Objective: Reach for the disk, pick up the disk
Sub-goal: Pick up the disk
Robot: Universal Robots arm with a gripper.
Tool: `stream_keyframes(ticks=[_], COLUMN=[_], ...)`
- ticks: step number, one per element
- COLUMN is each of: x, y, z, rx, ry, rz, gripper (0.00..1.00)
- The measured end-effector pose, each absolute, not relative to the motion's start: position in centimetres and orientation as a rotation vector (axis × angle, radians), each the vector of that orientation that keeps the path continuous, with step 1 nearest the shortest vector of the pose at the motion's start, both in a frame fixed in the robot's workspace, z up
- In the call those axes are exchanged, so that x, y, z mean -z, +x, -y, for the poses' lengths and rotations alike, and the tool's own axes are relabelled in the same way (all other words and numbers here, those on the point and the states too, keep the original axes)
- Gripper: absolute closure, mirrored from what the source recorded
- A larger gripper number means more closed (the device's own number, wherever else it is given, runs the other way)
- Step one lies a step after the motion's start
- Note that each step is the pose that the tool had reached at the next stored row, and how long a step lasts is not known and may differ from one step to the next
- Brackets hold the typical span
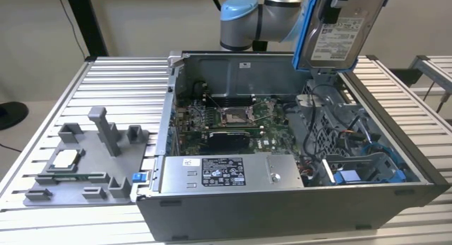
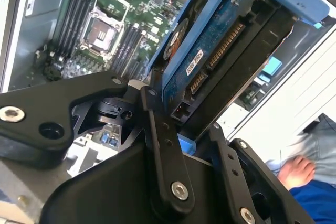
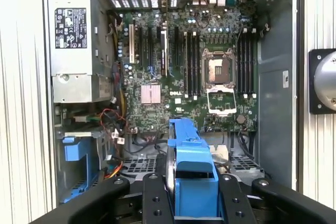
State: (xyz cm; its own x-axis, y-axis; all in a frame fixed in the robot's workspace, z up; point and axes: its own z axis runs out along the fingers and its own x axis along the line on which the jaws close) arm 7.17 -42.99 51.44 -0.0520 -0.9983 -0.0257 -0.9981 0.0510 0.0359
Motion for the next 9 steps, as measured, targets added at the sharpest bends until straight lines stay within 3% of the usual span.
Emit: stream_keyframes(ticks=[9], x=[-51.4], y=[7.2], z=[44.2], rx=[0.069], ry=[2.159], rz=[2.273], gripper=[1.00])
